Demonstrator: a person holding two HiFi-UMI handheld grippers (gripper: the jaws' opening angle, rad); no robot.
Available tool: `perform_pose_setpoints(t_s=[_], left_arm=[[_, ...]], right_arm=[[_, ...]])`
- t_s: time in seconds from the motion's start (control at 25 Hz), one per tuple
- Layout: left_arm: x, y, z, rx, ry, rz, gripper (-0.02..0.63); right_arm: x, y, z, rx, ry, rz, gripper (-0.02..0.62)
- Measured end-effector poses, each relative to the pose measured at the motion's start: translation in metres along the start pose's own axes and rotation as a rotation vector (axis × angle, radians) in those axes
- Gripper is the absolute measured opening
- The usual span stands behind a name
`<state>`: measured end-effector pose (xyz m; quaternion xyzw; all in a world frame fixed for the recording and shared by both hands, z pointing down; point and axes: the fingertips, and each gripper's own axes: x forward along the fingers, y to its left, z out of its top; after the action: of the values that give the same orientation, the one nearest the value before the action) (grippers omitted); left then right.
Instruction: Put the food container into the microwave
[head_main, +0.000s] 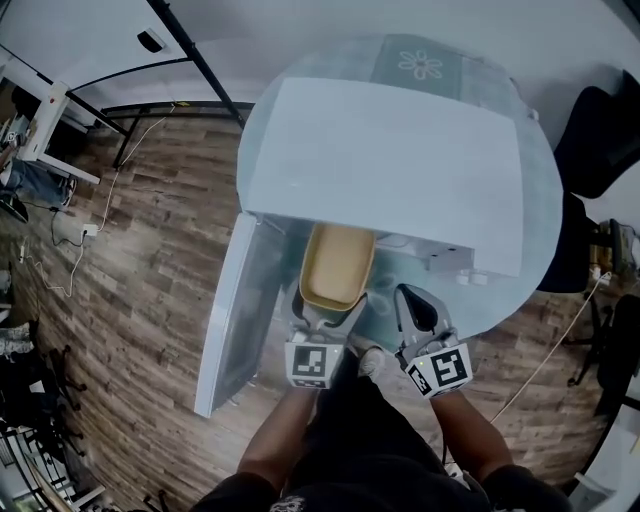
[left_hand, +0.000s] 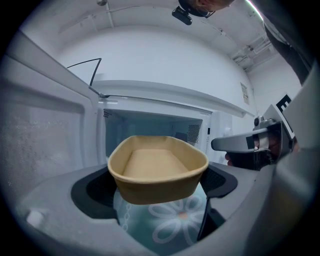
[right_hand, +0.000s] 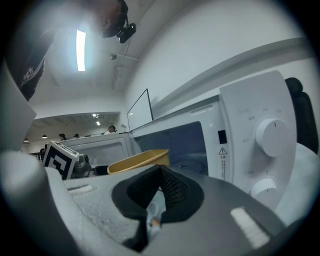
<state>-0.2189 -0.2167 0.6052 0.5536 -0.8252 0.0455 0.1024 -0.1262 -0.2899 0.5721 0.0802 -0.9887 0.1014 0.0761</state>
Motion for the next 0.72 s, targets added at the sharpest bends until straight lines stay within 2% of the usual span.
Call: perform_pose_setpoints(t_s=[0.48, 0.72], left_arm=[[0.044, 0.013, -0.013, -0.024, 0.007, 0.013, 0.517], [0.064, 0.016, -0.015, -0.012, 0.008, 0.012, 0.517]], right_arm=[[0.019, -0.022, -0.03, 0.003, 0.044, -0.029, 0.002], [0.024, -0.03, -0.04, 0.001, 0.058, -0.045, 0.002]])
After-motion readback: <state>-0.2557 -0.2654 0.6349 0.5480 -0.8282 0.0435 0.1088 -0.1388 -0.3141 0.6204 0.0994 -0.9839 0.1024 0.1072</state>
